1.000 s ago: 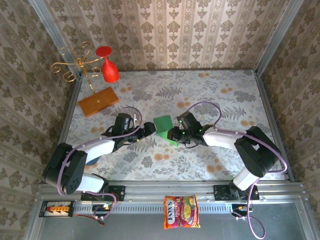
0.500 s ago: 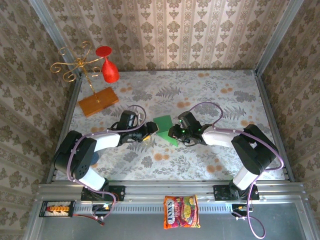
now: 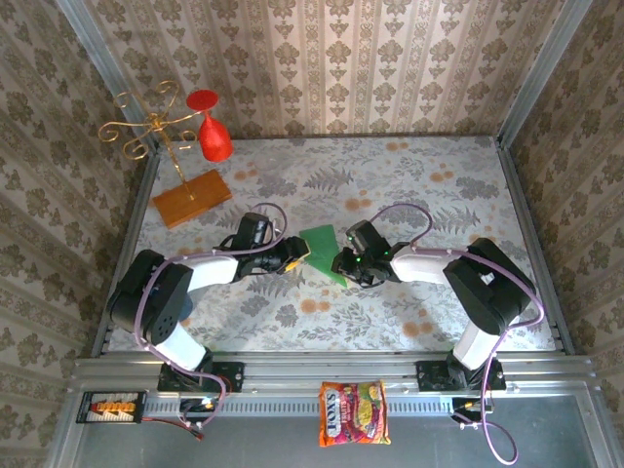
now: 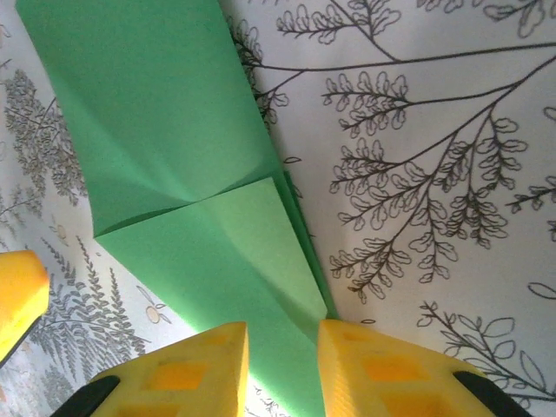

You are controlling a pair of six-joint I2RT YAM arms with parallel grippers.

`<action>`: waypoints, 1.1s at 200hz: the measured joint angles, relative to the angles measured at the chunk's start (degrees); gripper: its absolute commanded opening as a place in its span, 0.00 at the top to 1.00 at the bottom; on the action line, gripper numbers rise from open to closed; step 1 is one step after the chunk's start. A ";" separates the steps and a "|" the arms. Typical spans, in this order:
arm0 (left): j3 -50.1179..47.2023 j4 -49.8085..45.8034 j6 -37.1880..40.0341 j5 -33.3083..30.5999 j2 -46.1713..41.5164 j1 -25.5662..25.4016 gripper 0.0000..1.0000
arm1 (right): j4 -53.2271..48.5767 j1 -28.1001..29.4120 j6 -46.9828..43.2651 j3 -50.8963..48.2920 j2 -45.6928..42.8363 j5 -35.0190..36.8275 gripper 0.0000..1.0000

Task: Fold a paper plane with a square sheet of paper (pick it up from the middle)

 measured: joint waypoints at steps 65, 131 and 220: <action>1.29 -0.46 -0.61 1.99 4.09 -0.04 0.65 | -0.66 -0.09 0.00 0.52 0.48 0.00 0.75; 3.45 -1.29 -1.05 2.05 7.61 -0.04 0.70 | -0.37 -0.09 -0.02 0.96 1.20 -0.22 0.76; 5.05 -1.03 -1.46 3.02 8.15 -0.37 0.77 | -0.37 -0.24 -0.24 0.96 1.22 -0.22 0.77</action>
